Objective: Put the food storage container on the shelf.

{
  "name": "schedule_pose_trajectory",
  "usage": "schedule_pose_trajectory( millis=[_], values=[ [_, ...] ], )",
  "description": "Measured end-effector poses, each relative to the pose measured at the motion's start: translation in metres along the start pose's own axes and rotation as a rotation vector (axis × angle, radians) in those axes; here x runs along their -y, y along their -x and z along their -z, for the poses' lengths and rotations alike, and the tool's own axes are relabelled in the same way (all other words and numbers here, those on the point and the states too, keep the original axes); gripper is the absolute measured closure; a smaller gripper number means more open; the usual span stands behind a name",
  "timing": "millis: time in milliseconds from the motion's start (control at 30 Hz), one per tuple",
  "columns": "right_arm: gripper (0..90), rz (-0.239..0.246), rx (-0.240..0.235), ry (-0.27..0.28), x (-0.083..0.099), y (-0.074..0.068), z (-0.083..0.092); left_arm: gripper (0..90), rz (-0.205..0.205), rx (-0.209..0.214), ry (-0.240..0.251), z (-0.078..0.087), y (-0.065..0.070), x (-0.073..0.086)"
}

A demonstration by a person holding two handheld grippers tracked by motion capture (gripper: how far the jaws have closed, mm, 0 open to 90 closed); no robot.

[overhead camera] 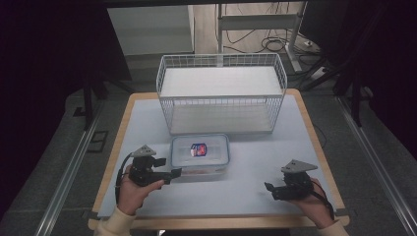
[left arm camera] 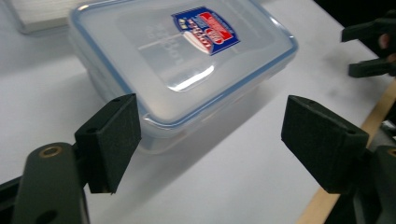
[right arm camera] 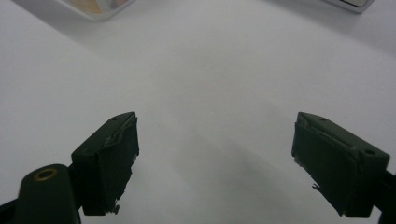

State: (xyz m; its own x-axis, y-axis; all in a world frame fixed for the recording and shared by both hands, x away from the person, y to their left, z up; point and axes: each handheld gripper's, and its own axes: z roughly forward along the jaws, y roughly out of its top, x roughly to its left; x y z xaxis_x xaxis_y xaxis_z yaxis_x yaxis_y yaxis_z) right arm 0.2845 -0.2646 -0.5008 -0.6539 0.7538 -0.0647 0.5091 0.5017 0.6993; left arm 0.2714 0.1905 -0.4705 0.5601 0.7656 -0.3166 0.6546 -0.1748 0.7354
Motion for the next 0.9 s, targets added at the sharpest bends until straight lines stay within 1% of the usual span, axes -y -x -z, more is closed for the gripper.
schedule_pose_trajectory(
  millis=[100,133,200,233,267,300,333,367,433,467,500,533,600,667,700,733,800,900],
  values=[
    [14.9,0.003,0.003,-0.001,0.0,0.0,0.0,17.0,0.013,-0.012,-0.004,0.001,-0.006,0.0],
    [14.9,0.004,0.003,-0.001,0.0,0.0,0.0,16.6,0.013,-0.012,-0.004,0.001,-0.006,0.0],
    [14.9,0.005,0.003,-0.001,0.0,-0.001,0.0,15.6,0.028,-0.024,-0.004,0.002,-0.012,0.0],
    [14.9,0.005,0.003,-0.001,0.0,-0.001,0.0,15.2,0.039,-0.028,-0.002,0.003,-0.018,0.0],
    [14.9,0.004,0.003,-0.002,0.0,0.0,0.0,14.9,0.039,-0.028,-0.002,0.003,-0.018,0.0],
    [14.9,0.003,0.004,-0.004,0.0,0.0,-0.001,14.3,0.044,-0.016,0.006,0.004,-0.023,-0.001],
    [14.9,0.003,0.004,-0.004,0.0,0.0,-0.001,13.1,0.044,-0.016,0.006,0.004,-0.023,-0.001],
    [14.9,0.006,-0.001,-0.005,0.001,0.0,-0.001,12.4,0.043,0.0,0.007,0.004,-0.028,-0.002],
    [14.9,0.008,-0.004,-0.006,0.001,-0.001,-0.002,11.7,0.043,0.004,0.005,0.003,-0.03,-0.002],
    [14.9,0.011,-0.008,-0.005,0.001,-0.001,-0.003,11.4,0.056,0.006,0.006,0.002,-0.035,-0.004],
    [14.9,0.013,-0.009,-0.006,0.001,-0.002,-0.003,11.5,0.061,0.009,0.007,0.002,-0.037,-0.004],
    [14.9,0.017,-0.008,-0.008,0.001,-0.002,-0.003,11.9,0.061,0.009,0.007,0.002,-0.037,-0.004],
    [14.9,0.018,-0.008,-0.008,0.001,-0.002,-0.003,12.6,0.073,0.015,0.006,-0.001,-0.044,-0.007],
    [14.8,0.02,-0.012,-0.002,0.001,-0.002,-0.002,12.7,0.075,0.018,0.0,-0.002,-0.046,-0.008],
    [14.8,0.021,-0.015,0.002,0.001,-0.002,-0.002,12.9,0.074,0.012,-0.003,-0.004,-0.051,-0.011],
    [14.8,0.021,-0.017,0.004,0.0,-0.003,-0.002,13.0,0.074,0.012,-0.003,-0.004,-0.051,-0.011],
    [14.8,0.025,-0.019,0.007,0.0,-0.003,-0.002,13.3,0.088,0.026,-0.007,-0.008,-0.058,-0.014],
    [14.8,0.026,-0.017,0.006,0.0,-0.004,-0.003,13.8,0.099,0.04,-0.008,-0.016,-0.063,-0.019]
  ],
)
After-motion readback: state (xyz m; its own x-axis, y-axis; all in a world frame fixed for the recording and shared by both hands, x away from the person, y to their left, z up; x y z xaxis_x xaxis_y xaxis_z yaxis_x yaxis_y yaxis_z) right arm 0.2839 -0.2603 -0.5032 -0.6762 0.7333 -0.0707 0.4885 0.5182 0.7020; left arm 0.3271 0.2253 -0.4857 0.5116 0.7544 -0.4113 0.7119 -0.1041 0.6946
